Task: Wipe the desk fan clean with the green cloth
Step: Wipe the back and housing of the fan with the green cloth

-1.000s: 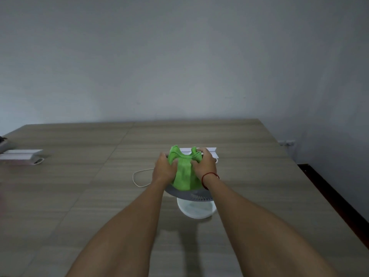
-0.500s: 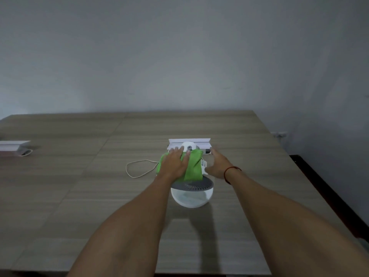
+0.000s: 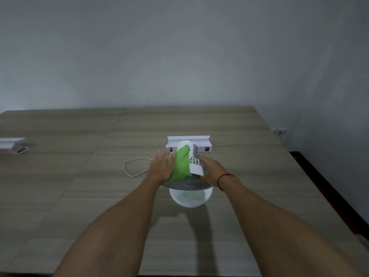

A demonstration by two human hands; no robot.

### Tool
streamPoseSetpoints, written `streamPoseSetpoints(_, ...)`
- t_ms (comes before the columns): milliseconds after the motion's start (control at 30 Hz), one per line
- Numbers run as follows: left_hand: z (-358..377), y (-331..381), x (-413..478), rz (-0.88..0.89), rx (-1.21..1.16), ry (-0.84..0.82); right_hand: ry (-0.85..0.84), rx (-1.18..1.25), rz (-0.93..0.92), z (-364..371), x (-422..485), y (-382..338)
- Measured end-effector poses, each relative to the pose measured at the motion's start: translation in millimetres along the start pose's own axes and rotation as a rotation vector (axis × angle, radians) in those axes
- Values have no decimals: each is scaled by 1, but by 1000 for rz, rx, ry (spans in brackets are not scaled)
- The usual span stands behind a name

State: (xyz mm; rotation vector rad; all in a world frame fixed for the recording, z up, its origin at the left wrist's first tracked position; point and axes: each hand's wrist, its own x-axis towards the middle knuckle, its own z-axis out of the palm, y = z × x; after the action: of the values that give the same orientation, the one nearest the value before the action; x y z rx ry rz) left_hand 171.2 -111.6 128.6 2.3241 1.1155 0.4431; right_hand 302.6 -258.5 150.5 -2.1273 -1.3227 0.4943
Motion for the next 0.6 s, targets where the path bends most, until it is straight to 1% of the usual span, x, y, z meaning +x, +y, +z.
streamPoseSetpoints(100, 1, -4, -2, -11, -12, 15, -82, 204, 40, -3, 3, 1)
streamPoseSetpoints(167, 2, 3, -6, -5, -25, 67, -123, 358, 132, -8, 3, 0)
streamPoseSetpoints(233, 4, 12, -9, 8, -53, 125, -122, 444, 219, -10, 3, -1)
streamPoseSetpoints(300, 8, 23, -13, 28, -79, 180, -65, 559, 290, -9, 5, -6)
streamPoseSetpoints(367, 13, 32, -18, 39, -64, 194, 55, 673, 361, -5, 8, -14)
streamPoseSetpoints(433, 16, 35, -20, 31, -30, 196, 181, 667, 396, 7, 15, -17)
streamPoseSetpoints(500, 18, 29, -18, 33, -17, 216, 262, 518, 358, 25, 22, -19)
streamPoseSetpoints(600, 14, 17, -14, 27, -45, 202, 374, 293, 320, 48, 25, -19)
